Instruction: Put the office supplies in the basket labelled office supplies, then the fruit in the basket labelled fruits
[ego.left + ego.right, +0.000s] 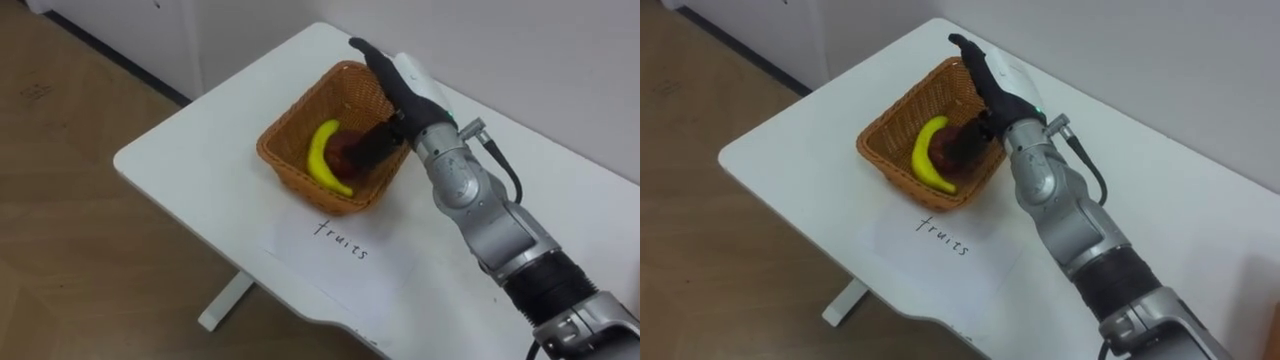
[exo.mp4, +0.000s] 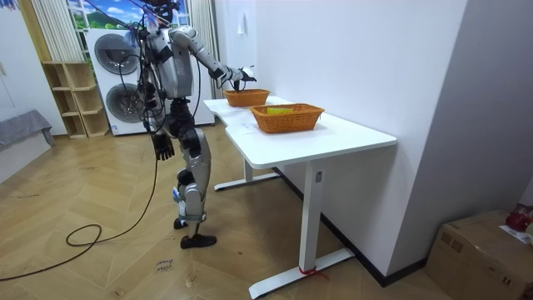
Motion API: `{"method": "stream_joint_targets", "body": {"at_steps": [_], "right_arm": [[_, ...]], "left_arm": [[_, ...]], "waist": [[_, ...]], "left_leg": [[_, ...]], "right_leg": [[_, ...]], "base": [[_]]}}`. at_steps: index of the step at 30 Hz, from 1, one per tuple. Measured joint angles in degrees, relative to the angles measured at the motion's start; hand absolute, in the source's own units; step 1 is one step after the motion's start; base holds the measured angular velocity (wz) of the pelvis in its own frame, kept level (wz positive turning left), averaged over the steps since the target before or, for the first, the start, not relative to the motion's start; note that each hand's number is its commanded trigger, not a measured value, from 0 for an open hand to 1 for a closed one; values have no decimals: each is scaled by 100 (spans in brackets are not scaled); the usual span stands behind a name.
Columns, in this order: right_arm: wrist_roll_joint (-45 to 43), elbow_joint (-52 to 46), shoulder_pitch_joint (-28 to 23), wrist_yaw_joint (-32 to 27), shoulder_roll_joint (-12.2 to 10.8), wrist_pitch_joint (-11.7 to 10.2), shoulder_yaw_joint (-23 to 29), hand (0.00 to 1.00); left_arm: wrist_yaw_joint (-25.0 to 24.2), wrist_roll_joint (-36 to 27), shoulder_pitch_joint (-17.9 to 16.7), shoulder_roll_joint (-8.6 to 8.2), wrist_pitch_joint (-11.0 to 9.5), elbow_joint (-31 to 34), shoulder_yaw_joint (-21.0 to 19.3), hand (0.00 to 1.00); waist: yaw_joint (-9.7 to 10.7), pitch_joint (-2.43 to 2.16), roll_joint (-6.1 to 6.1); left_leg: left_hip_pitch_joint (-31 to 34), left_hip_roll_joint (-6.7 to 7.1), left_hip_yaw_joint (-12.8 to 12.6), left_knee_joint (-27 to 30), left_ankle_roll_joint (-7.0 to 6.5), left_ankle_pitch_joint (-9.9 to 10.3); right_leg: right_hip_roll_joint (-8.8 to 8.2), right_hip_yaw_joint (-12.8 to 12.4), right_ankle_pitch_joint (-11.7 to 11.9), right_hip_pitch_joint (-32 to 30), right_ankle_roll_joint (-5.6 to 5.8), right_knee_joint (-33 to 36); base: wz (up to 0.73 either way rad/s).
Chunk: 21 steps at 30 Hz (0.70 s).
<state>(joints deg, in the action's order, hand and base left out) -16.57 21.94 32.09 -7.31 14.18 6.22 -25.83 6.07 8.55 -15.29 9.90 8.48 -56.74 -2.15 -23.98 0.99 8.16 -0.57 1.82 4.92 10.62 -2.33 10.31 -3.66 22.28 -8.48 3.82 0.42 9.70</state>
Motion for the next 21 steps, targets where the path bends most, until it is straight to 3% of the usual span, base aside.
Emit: {"method": "stream_joint_targets", "body": {"at_steps": [12, 21], "right_arm": [[-40, -61, 1, 61, -3, 2, 16, 0], [-69, -179, 1, 54, 101, -4, 289, 0]], "left_arm": [[-27, 1, 8, 23, 36, 38, -12, 0], [-17, -7, 38, 22, 68, -70, -33, 0]], "waist": [[118, -14, 29], [406, -37, 60]], "left_leg": [[5, 0, -2, 14, -2, 1], [-27, 1, -30, 26, -3, 0]], "right_leg": [[-2, -2, 0, 6, 0, 6], [-4, -30, 0, 16, 0, 7]], "base": [[0], [0]]}}
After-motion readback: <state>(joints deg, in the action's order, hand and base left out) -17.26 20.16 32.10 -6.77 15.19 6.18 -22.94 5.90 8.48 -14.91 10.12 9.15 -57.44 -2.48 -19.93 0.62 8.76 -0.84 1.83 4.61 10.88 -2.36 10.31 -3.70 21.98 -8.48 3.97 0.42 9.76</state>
